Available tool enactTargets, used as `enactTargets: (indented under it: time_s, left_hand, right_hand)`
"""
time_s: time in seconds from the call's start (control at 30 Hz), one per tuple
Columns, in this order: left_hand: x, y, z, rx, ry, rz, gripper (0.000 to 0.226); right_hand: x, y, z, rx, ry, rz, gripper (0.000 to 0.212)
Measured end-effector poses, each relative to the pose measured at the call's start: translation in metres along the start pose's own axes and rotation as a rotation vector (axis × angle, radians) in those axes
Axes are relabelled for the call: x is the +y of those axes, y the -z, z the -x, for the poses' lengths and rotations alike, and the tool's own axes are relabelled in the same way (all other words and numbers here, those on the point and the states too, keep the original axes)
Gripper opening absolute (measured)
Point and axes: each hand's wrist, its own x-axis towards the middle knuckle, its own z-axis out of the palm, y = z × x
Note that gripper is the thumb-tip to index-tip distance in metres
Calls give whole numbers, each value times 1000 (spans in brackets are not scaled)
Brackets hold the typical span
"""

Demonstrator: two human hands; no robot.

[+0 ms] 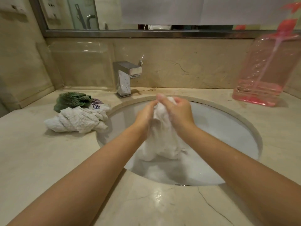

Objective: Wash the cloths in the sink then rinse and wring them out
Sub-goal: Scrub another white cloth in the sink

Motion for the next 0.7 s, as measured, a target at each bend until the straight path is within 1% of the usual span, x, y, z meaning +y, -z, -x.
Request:
enactTargets:
  time_s: [0.03, 0.1, 0.17, 0.23, 0.3, 0.33, 0.37, 0.43, 0.47, 0.53, 0.6, 0.63, 0.7]
  left_hand:
    - [-1, -3, 4, -32, 15, 74, 36]
    - [-3, -10, 11, -81, 67, 176, 37]
    - [-5, -16, 14, -94, 94, 231, 36]
    - [-6, -17, 11, -54, 76, 316, 35]
    - [-6, -13, 5, 7, 59, 429, 34]
    - [-5, -11, 4, 24, 75, 447, 33]
    - [-5, -10, 5, 36, 113, 428, 34]
    - [-4, -10, 9, 48, 161, 355, 36]
    - [-3, -9, 9, 49, 150, 348, 36]
    - [-2, -7, 7, 57, 126, 370, 34]
    - [-2, -5, 8, 65, 134, 369, 34]
    - [-1, -6, 9, 57, 154, 363, 33]
    - [-2, -9, 8, 56, 182, 322, 33]
  right_hand:
    - [0, -9, 5, 8, 22, 75, 41]
    - [0, -13, 3, 83, 61, 230, 50]
    - [1, -8, -2, 133, 24, 305, 48]
    - [0, -10, 4, 88, 39, 340, 45]
    - [0, -17, 12, 27, 128, 353, 47]
    - [0, -18, 12, 22, 156, 373, 48]
    - [0, -18, 8, 32, 154, 397, 46]
    - [3, -15, 0, 45, 84, 420, 40]
    - [5, -15, 1, 34, 94, 437, 38]
    - [6, -16, 11, -34, 178, 457, 39]
    - [8, -14, 15, -77, 174, 402, 41]
    - [9, -12, 7, -70, 121, 387, 41]
    - [14, -6, -9, -45, -43, 415, 40]
